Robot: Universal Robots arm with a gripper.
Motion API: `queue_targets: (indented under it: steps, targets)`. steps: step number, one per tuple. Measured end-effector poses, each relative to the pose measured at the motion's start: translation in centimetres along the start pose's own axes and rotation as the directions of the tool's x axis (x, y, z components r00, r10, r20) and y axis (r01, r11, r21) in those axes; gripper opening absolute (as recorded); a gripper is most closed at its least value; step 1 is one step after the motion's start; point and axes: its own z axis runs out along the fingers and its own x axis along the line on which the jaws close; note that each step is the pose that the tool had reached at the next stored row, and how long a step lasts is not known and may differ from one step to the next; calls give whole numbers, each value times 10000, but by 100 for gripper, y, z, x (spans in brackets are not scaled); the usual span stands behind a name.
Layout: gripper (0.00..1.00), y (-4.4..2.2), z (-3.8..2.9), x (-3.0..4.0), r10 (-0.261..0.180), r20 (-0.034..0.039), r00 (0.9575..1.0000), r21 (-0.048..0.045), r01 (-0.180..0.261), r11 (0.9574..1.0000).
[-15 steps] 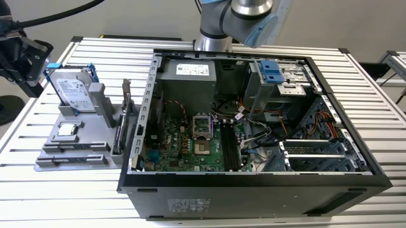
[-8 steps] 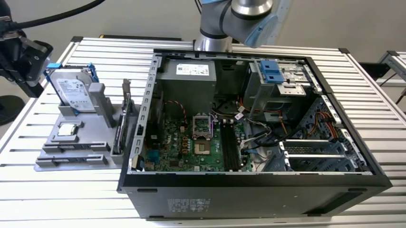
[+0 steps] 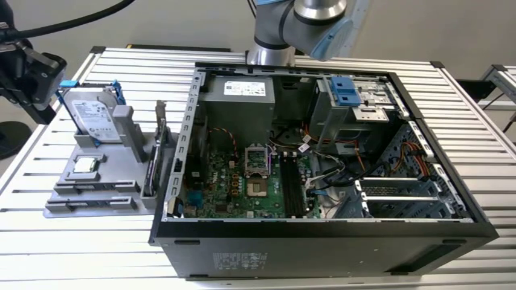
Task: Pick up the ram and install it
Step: 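Pick up the ram and move it above insertion slot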
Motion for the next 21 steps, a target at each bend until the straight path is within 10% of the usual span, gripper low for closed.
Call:
queue_targets:
  steps: [21]
  targets:
    - [0, -1, 0, 4, 953, 51, 9954, 29, -953, 9954]
